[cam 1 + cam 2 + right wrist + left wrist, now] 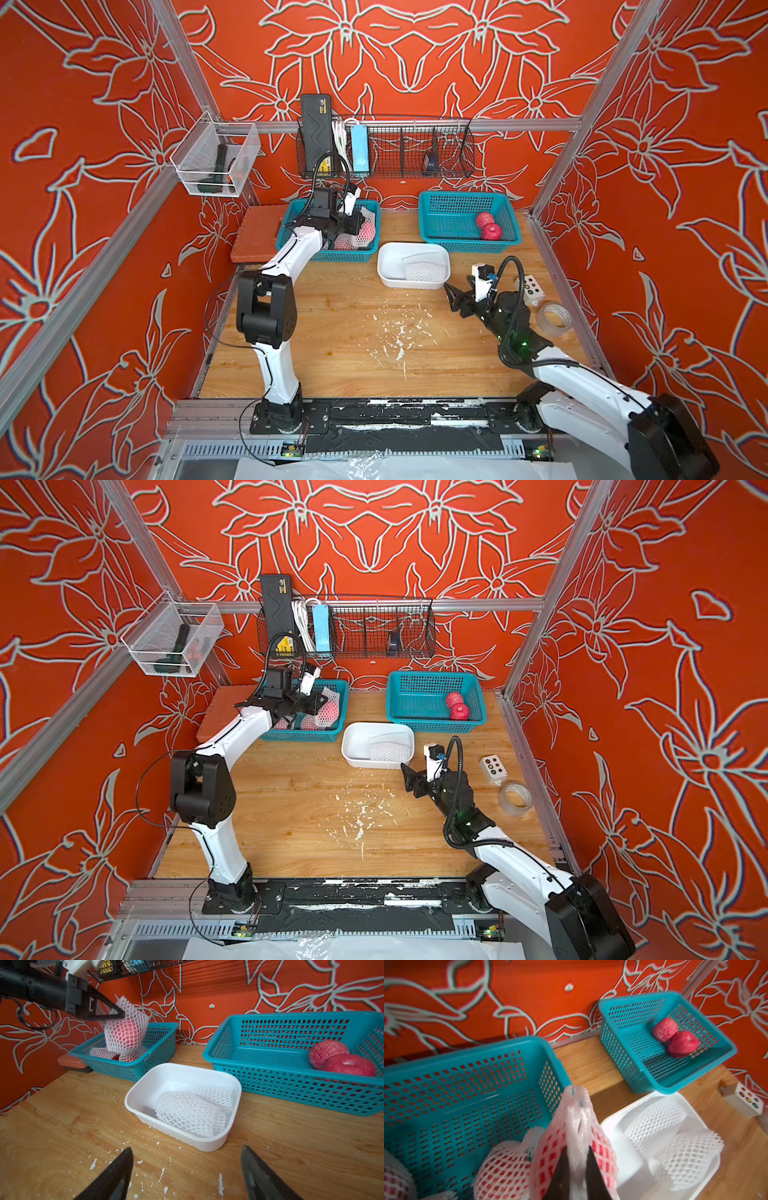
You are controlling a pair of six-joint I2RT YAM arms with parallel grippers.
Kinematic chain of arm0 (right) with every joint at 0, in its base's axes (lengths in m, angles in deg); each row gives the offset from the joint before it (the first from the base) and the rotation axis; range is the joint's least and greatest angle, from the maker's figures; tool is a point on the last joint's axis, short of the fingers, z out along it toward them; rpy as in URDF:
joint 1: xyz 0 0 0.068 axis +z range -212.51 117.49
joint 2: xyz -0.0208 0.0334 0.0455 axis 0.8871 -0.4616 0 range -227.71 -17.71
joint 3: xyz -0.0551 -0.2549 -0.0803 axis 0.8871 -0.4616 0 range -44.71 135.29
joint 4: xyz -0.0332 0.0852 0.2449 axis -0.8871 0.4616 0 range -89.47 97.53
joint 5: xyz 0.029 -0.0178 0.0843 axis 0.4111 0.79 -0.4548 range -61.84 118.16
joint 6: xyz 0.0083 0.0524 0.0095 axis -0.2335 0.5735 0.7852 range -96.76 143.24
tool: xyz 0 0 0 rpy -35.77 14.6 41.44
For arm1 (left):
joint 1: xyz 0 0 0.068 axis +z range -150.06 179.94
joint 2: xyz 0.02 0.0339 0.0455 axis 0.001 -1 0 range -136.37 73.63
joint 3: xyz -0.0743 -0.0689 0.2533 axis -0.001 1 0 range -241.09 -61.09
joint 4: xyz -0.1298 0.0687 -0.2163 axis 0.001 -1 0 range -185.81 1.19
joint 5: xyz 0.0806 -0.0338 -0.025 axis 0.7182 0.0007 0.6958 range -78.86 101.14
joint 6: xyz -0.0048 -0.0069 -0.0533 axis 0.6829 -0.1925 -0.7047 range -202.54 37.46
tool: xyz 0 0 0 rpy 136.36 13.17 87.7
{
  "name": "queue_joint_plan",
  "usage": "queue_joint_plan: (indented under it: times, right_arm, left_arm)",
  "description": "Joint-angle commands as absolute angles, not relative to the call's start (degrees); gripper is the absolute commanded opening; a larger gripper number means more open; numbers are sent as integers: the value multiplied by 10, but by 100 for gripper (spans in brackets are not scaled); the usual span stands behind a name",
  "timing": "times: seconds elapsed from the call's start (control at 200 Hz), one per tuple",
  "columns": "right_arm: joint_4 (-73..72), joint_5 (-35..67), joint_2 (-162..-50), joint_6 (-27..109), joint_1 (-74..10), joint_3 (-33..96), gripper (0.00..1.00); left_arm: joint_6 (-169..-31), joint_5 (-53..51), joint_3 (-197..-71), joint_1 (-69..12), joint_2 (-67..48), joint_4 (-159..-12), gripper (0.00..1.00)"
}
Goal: Remove foam nets from apples
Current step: Pick up the apple from the basket, then place the apple at the center of the board.
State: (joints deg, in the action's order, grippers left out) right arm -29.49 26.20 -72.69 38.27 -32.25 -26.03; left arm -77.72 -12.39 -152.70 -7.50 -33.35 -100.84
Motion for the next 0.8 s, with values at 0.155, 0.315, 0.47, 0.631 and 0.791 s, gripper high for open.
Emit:
queue_joint_plan:
  times: [0.155, 0.315, 0.47, 0.631, 0.791]
  right_arm:
    - [-301, 273, -727, 392, -320, -265, 81]
    - [-303, 274, -726, 392, -319, -266, 81]
    - [-305, 271, -726, 395, -320, -268, 81]
    - [-310, 257, -722, 399, -320, -269, 81]
    - [-307, 235, -710, 398, -320, -272, 81]
  left_arm:
    - [-832, -173, -1387, -83, -214, -843, 11]
    - [-892, -162, -1236, -100, -96, -736, 11]
    - [-939, -161, -1079, -138, 29, -635, 12]
    - [-943, -159, -913, -218, 127, -512, 12]
    - [-932, -135, -761, -295, 164, -352, 13]
